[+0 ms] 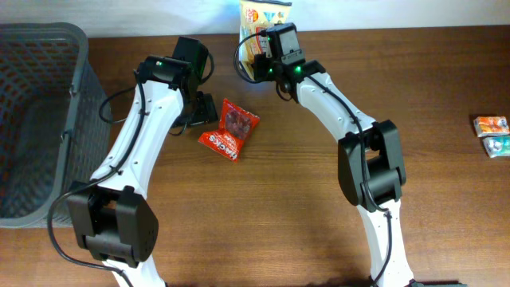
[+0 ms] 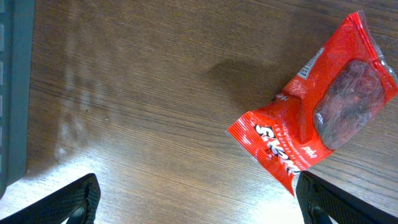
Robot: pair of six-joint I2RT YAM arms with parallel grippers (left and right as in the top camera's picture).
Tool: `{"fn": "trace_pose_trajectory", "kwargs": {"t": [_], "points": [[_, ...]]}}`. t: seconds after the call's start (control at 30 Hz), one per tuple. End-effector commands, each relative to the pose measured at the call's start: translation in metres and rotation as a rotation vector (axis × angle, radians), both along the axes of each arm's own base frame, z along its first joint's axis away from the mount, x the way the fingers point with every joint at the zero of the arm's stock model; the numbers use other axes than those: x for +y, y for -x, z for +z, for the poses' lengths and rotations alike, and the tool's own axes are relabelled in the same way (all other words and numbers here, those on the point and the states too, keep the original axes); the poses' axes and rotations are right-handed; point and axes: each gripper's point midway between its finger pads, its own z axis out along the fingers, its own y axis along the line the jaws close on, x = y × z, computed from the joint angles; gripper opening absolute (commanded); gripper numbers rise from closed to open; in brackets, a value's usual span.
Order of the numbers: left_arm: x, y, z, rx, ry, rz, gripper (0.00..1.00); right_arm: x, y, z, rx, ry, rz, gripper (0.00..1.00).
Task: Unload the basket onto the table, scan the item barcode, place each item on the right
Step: 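Carry the yellow bag to the right edge, release, and raise the right gripper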
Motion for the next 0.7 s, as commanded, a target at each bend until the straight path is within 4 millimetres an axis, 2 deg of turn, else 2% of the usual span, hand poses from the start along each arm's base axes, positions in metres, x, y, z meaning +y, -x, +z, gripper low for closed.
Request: {"fn": "trace_pose_trajectory", "kwargs": {"t": [0.0, 0.03, 0.1, 0.13, 0.17, 0.23, 0.27, 0.33, 0.37, 0.47, 0.53, 0.57, 0.67], "points": [[0.001, 0.0, -0.001, 0.006, 0.0, -0.008, 0.99, -0.003, -0.007, 0.034, -0.061, 0.004, -0.039, 0.04], [0.001, 0.0, -0.001, 0.006, 0.0, -0.008, 0.99, -0.012, -0.006, 0.044, -0.066, 0.03, -0.07, 0.04], [0.001, 0.0, -0.001, 0.006, 0.0, -0.008, 0.99, -0.041, -0.003, 0.076, -0.106, 0.111, -0.182, 0.04], [0.001, 0.0, -0.001, 0.006, 0.0, -0.008, 0.99, -0.074, 0.0, 0.099, -0.128, 0.17, -0.276, 0.04], [0.001, 0.0, -0.001, 0.006, 0.0, -0.008, 0.99, -0.098, 0.003, 0.113, -0.133, 0.198, -0.332, 0.04], [0.001, 0.0, -0.001, 0.006, 0.0, -0.008, 0.99, -0.16, 0.01, 0.128, -0.094, 0.199, -0.473, 0.04], [0.001, 0.0, -0.001, 0.006, 0.0, -0.008, 0.99, -0.209, 0.019, 0.121, -0.023, 0.18, -0.593, 0.04], [0.001, 0.0, -0.001, 0.006, 0.0, -0.008, 0.99, -0.285, 0.039, 0.099, 0.104, 0.189, -0.752, 0.04], [0.001, 0.0, -0.001, 0.007, 0.0, -0.009, 0.99, -0.33, 0.055, 0.086, 0.181, 0.205, -0.827, 0.04], [0.001, 0.0, -0.001, 0.006, 0.0, -0.008, 0.99, -0.431, 0.106, 0.063, 0.334, 0.224, -1.014, 0.04], [0.001, 0.0, -0.001, 0.007, 0.0, -0.009, 0.99, -0.483, 0.138, 0.05, 0.397, 0.215, -1.12, 0.04], [0.001, 0.0, -0.001, 0.006, 0.0, -0.008, 0.99, -0.502, 0.151, 0.04, 0.423, 0.195, -1.155, 0.04], [0.001, 0.0, -0.001, 0.006, 0.0, -0.008, 0.99, -0.53, 0.17, 0.015, 0.46, 0.111, -1.2, 0.04]]}}
